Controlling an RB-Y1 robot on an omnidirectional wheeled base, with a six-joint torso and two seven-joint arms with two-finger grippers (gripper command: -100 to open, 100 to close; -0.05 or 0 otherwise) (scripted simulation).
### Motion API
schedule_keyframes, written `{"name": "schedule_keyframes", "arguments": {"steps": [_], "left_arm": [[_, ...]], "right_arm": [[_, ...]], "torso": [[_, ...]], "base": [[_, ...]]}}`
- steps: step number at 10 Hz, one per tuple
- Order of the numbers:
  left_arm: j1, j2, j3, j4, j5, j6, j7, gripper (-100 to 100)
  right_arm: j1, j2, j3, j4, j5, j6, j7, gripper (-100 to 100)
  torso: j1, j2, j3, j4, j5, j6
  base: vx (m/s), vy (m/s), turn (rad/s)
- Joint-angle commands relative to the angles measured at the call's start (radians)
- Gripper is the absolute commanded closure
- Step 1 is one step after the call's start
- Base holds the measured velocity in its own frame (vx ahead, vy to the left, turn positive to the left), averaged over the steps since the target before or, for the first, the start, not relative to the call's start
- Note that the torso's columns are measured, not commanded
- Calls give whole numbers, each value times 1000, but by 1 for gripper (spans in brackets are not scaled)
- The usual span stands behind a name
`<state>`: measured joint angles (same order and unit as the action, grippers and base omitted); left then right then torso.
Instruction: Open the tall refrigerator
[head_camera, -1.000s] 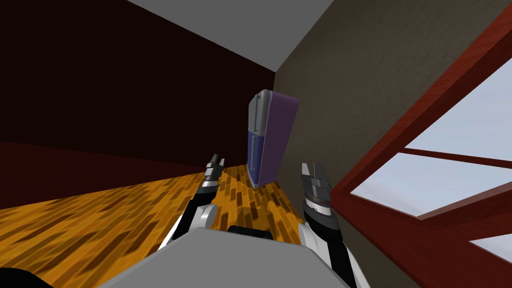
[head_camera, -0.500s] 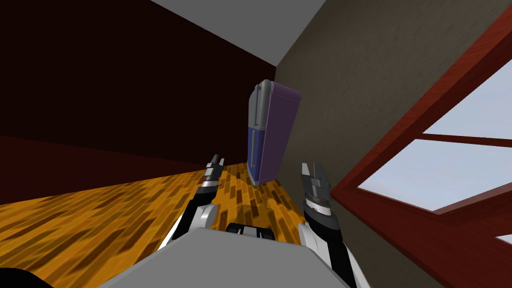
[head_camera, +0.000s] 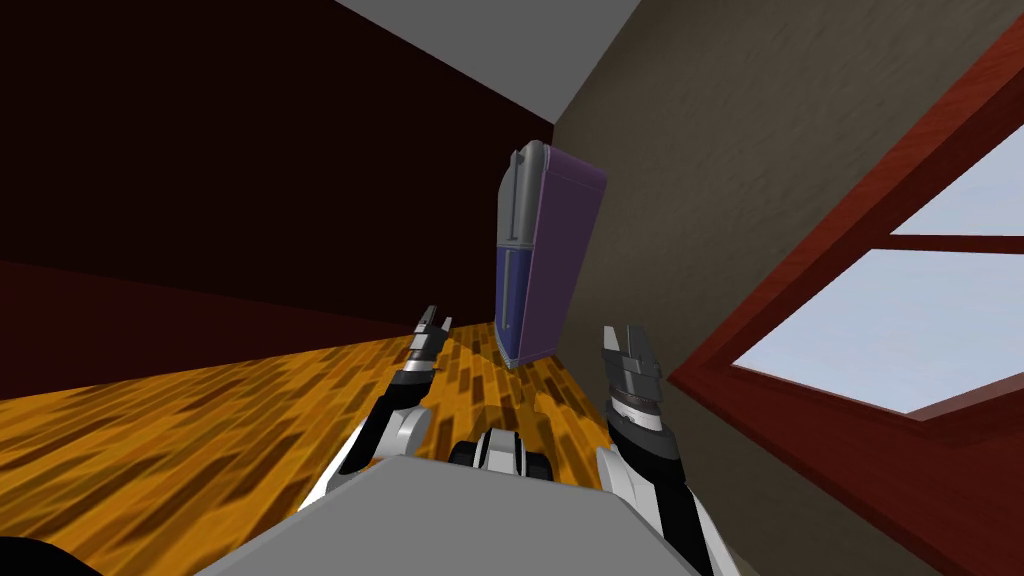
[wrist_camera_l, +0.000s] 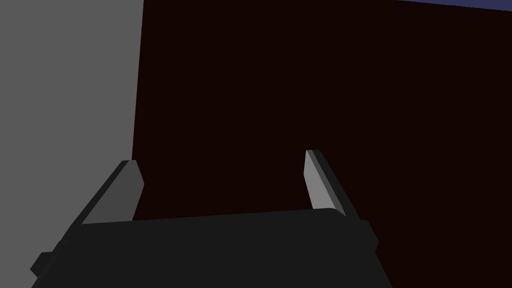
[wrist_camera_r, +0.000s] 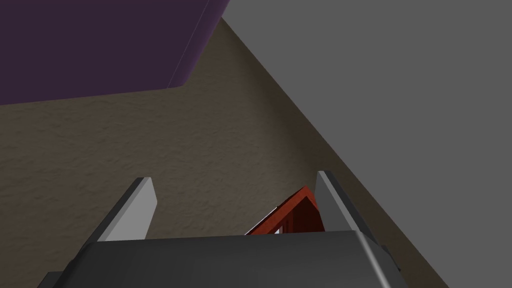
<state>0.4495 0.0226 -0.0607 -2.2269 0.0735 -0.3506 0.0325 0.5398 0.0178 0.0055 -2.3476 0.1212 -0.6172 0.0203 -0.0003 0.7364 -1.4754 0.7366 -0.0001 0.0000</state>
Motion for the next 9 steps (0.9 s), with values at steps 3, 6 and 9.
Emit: {"name": "schedule_keyframes", "arguments": {"steps": [3,6,9], "left_arm": [[-100,125,43,-16,6,93,-33,-100],[-195,173,87,-30,10,178,-66,-100],[-282,195,120,-41,14,261,-91,-100]], "right_arm": [[0,0,0,0,0,0,0,0],[0,0,0,0,0,0,0,0],[0,0,0,0,0,0,0,0]], "torso": [[0,0,-1,1,0,0],[0,0,-1,1,0,0],[1,3,0,2,0,0]], "base": [[57,-37,39],[91,-54,52],[75,-58,38]]}}
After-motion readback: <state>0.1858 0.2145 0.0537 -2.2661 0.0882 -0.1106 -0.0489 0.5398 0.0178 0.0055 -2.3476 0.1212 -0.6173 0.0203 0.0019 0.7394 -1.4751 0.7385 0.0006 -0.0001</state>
